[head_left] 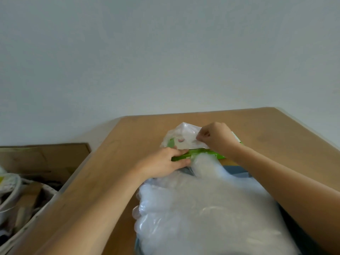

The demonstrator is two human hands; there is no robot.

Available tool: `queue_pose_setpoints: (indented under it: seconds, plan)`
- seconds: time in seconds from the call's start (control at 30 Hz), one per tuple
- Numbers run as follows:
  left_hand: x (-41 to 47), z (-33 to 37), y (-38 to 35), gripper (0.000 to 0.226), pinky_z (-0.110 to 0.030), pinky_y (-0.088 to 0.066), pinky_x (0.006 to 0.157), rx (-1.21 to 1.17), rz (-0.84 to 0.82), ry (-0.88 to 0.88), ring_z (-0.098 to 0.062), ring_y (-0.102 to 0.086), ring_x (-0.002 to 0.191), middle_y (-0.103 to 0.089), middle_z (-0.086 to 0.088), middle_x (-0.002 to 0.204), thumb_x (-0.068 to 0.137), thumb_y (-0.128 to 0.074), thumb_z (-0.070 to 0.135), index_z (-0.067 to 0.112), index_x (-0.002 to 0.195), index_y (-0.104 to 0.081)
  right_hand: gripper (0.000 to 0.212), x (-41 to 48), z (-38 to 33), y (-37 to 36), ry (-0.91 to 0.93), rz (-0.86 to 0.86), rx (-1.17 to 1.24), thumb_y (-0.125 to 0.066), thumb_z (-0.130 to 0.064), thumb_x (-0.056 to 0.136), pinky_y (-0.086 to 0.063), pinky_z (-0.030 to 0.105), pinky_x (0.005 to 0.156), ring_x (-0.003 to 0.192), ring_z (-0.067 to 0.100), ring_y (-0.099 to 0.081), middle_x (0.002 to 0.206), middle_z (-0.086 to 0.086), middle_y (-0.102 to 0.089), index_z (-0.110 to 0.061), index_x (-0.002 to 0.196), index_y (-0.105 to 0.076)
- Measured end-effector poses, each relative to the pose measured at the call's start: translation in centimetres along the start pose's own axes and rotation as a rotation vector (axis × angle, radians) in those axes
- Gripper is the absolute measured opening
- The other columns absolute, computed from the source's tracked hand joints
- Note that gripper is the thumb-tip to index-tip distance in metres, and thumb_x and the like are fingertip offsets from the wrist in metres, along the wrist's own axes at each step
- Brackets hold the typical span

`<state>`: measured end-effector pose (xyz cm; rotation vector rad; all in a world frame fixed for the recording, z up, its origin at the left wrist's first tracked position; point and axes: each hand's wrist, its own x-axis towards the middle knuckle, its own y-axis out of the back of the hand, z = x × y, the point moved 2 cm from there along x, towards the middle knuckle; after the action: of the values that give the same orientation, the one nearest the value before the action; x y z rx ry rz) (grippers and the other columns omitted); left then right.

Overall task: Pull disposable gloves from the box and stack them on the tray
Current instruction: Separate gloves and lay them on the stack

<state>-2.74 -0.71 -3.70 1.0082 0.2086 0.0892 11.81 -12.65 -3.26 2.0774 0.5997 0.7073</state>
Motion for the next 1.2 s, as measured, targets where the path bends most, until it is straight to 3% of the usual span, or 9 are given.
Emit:
queue_pose_setpoints:
  seconds: [0.1, 0.23, 0.37, 0.47, 0.57, 0.7, 0.8, 0.97, 1.2]
  plan:
    - [0.1, 0.0, -0.1, 0.054, -0.014, -0.021, 0.099, 0.013, -0.015, 0.0, -0.008, -0.024, 0.143, -0.024, 0.01, 0.157, 0.094, -0.046, 0.052, 0.035, 0.145, -0.039, 0.016, 0.1, 0.8, 1.4, -0.088, 0.049, 0.364, -0.063, -0.019, 0.09, -0.041, 0.016, 0.048, 0.055, 0.011, -0.053, 0.063, -0.007, -0.064, -0.013, 0.079, -0.072]
    - [0.1, 0.0, -0.1, 0.054, -0.012, -0.02, 0.097, 0.013, -0.011, -0.003, -0.006, -0.023, 0.142, -0.02, 0.017, 0.156, 0.094, -0.046, 0.052, 0.034, 0.145, -0.039, 0.029, -0.3, 0.3, 2.9, -0.09, 0.104, 0.56, -0.05, -0.016, 0.097, -0.04, 0.025, 0.054, 0.06, 0.018, -0.05, 0.056, -0.01, -0.061, -0.002, 0.076, -0.063]
    - [-0.1, 0.5, 0.2, 0.052, -0.006, -0.027, 0.087, 0.07, -0.016, 0.018, -0.006, -0.039, 0.132, -0.045, 0.014, 0.141, 0.095, -0.045, 0.051, 0.031, 0.142, -0.044, 0.03, -1.6, -2.0, 6.0, -0.107, 0.043, 0.946, -0.049, -0.023, 0.099, -0.043, 0.031, 0.058, 0.062, 0.022, -0.053, 0.056, -0.001, -0.061, -0.008, 0.074, -0.054]
    - [-0.6, 1.2, 2.1, 0.051, -0.005, -0.034, 0.075, -0.023, 0.021, 0.053, -0.009, -0.054, 0.108, -0.059, 0.005, 0.119, 0.091, -0.052, 0.055, 0.023, 0.129, -0.057, 0.04, -3.4, -3.6, 8.9, -0.022, -0.011, 0.839, -0.053, -0.032, 0.096, -0.04, 0.028, 0.057, 0.06, 0.02, -0.05, 0.067, 0.01, -0.058, 0.003, 0.079, -0.054]
    - [-1.8, 1.2, 4.9, 0.077, -0.023, -0.04, 0.084, -0.117, 0.166, 0.115, -0.02, -0.056, 0.113, -0.058, -0.001, 0.119, 0.064, -0.067, 0.075, 0.027, 0.123, -0.057, 0.037, -5.1, -4.6, 10.6, 0.054, -0.058, 0.764, -0.063, -0.028, 0.089, -0.045, 0.019, 0.056, 0.058, 0.011, -0.056, 0.07, 0.007, -0.063, 0.008, 0.084, -0.058]
    - [-4.5, 4.5, 7.2, 0.151, -0.037, -0.025, 0.117, -0.296, 0.356, -0.022, -0.006, -0.023, 0.143, -0.019, 0.006, 0.158, 0.028, -0.066, 0.091, 0.03, 0.153, -0.01, 0.011, -6.9, -6.4, 13.2, 0.182, -0.069, 0.593, -0.07, -0.012, 0.084, -0.05, 0.016, 0.058, 0.057, 0.007, -0.061, 0.066, 0.001, -0.07, -0.002, 0.081, -0.068]
    - [-5.9, 8.6, 6.4, 0.125, -0.025, -0.033, 0.11, -0.364, 0.411, -0.219, 0.002, -0.035, 0.134, -0.039, 0.012, 0.147, 0.042, -0.075, 0.078, 0.033, 0.148, -0.028, 0.01, -8.4, -8.5, 14.9, 0.269, -0.088, 0.373, -0.068, -0.016, 0.087, -0.044, 0.008, 0.054, 0.052, -0.002, -0.057, 0.064, -0.004, -0.07, -0.011, 0.081, -0.073]
    - [-7.1, 10.9, 6.3, 0.006, -0.023, -0.052, 0.069, -0.259, 0.542, -0.282, -0.006, -0.066, 0.076, -0.069, 0.015, 0.078, 0.079, -0.075, 0.028, 0.026, 0.082, -0.07, 0.025, -10.5, -10.0, 17.3, 0.288, 0.044, 0.073, -0.068, -0.027, 0.086, -0.039, 0.011, 0.049, 0.046, 0.002, -0.053, 0.054, -0.006, -0.065, -0.01, 0.068, -0.069]
    - [-9.8, 9.7, 7.2, 0.015, -0.02, -0.048, 0.08, -0.534, 0.392, -0.217, -0.01, -0.066, 0.082, -0.074, -0.002, 0.085, 0.09, -0.06, 0.012, 0.002, 0.086, -0.071, 0.023, -13.7, -9.6, 18.9, 0.14, 0.019, 0.431, -0.06, -0.027, 0.092, -0.039, 0.016, 0.05, 0.04, 0.008, -0.042, 0.043, -0.003, -0.056, -0.01, 0.082, -0.072]
